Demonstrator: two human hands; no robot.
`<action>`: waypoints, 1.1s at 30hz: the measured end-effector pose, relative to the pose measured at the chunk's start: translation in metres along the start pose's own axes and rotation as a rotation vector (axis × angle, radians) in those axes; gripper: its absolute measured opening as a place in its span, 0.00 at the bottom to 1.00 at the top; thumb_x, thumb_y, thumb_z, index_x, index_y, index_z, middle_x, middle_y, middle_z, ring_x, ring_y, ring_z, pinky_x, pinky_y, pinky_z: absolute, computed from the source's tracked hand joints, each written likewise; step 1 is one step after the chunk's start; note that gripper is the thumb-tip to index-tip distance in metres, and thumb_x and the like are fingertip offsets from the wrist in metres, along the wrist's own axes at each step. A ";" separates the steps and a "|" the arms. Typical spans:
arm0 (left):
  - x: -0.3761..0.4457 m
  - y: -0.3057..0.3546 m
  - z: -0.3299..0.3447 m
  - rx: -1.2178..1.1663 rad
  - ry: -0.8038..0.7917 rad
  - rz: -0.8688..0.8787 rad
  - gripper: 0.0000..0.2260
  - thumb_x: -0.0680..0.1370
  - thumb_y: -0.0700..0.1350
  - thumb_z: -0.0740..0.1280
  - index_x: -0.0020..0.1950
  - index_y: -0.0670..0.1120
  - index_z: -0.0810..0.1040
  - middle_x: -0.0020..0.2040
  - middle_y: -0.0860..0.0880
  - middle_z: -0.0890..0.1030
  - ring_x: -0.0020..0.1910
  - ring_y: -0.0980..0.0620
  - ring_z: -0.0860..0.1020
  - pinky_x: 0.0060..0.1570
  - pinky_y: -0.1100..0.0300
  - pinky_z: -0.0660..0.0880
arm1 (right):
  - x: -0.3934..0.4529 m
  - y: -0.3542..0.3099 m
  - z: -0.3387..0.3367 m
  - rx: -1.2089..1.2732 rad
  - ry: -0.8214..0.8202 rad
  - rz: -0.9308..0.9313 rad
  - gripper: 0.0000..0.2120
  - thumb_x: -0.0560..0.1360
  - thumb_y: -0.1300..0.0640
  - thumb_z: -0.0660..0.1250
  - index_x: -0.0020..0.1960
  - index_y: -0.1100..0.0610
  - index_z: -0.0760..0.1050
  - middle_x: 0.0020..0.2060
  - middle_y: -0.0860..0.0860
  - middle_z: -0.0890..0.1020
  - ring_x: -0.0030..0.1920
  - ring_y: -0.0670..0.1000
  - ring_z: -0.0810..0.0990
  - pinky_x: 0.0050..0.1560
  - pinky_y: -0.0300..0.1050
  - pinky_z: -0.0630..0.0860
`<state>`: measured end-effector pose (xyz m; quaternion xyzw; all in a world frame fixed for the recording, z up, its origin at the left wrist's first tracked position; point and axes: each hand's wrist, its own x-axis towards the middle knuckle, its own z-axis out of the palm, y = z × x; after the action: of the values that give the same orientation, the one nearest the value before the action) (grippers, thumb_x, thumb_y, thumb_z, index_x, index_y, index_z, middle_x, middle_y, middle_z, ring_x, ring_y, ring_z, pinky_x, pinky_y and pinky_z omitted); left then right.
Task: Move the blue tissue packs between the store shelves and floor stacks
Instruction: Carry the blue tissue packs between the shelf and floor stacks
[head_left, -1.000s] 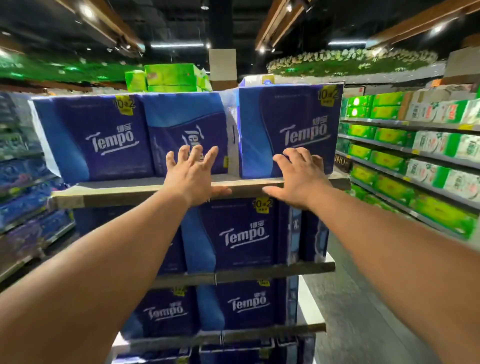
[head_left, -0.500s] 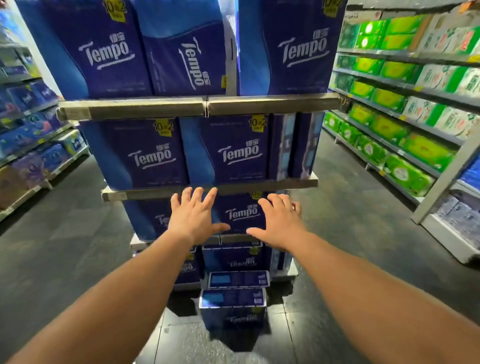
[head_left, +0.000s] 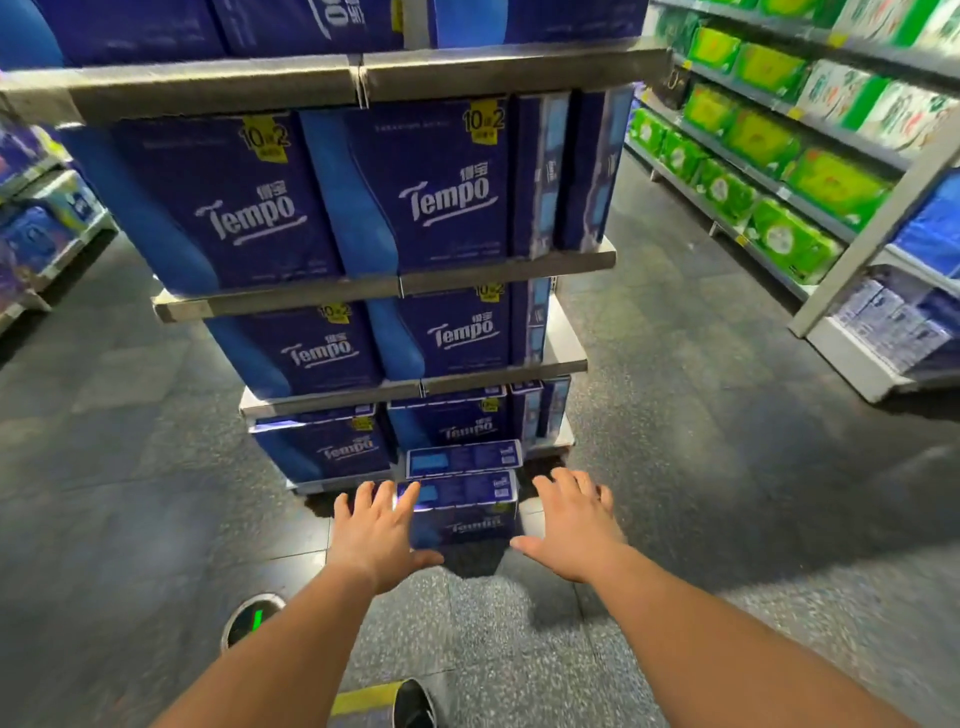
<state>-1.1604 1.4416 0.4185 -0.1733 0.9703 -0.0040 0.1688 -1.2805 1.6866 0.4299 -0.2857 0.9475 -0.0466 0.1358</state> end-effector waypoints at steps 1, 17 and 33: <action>0.004 -0.003 0.006 -0.004 -0.014 -0.005 0.47 0.71 0.79 0.56 0.82 0.58 0.44 0.82 0.48 0.55 0.80 0.40 0.51 0.76 0.35 0.48 | 0.003 -0.001 0.003 0.003 -0.010 0.008 0.41 0.69 0.27 0.63 0.73 0.48 0.60 0.70 0.51 0.65 0.71 0.57 0.61 0.69 0.62 0.60; 0.201 -0.067 0.158 -0.098 -0.102 0.034 0.52 0.65 0.82 0.55 0.81 0.56 0.47 0.81 0.49 0.57 0.79 0.42 0.53 0.75 0.36 0.51 | 0.161 -0.025 0.150 0.073 -0.205 0.111 0.45 0.72 0.31 0.64 0.80 0.49 0.49 0.79 0.52 0.53 0.78 0.57 0.49 0.76 0.64 0.51; 0.440 -0.043 0.481 -0.125 0.060 -0.017 0.61 0.64 0.82 0.56 0.78 0.50 0.26 0.81 0.47 0.34 0.78 0.43 0.31 0.74 0.34 0.35 | 0.388 0.073 0.515 0.006 -0.080 -0.028 0.51 0.72 0.28 0.59 0.82 0.53 0.40 0.81 0.52 0.42 0.80 0.55 0.38 0.76 0.66 0.41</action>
<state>-1.3764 1.2771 -0.1756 -0.1913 0.9718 0.0499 0.1283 -1.4831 1.5264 -0.1658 -0.3003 0.9370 -0.0401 0.1738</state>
